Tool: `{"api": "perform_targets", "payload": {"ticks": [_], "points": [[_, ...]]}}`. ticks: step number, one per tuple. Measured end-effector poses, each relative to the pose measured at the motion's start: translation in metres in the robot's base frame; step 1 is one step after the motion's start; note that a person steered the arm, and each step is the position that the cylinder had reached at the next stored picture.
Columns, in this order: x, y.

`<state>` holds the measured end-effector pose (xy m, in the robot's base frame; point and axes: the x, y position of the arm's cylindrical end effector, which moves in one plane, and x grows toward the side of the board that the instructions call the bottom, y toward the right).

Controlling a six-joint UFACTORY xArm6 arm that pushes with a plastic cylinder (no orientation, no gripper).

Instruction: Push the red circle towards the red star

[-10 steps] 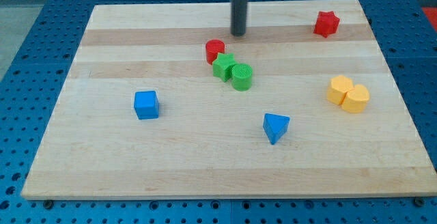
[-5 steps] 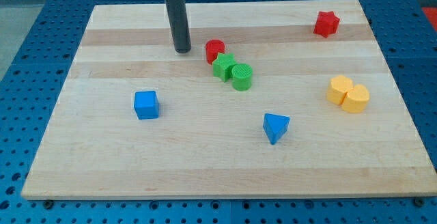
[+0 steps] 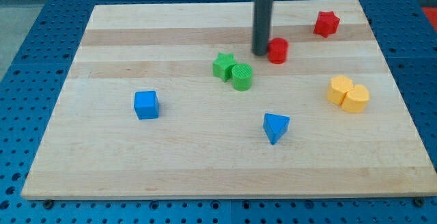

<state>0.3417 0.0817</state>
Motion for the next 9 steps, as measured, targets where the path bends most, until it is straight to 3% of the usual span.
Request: {"api": "perform_targets", "payload": {"ticks": [2,3,4,7,8,9], "points": [[-0.003,0.023],[0.041,0.02],[0.044,0.03],[-0.029,0.073],[-0.038,0.076],[-0.018,0.039]]}}
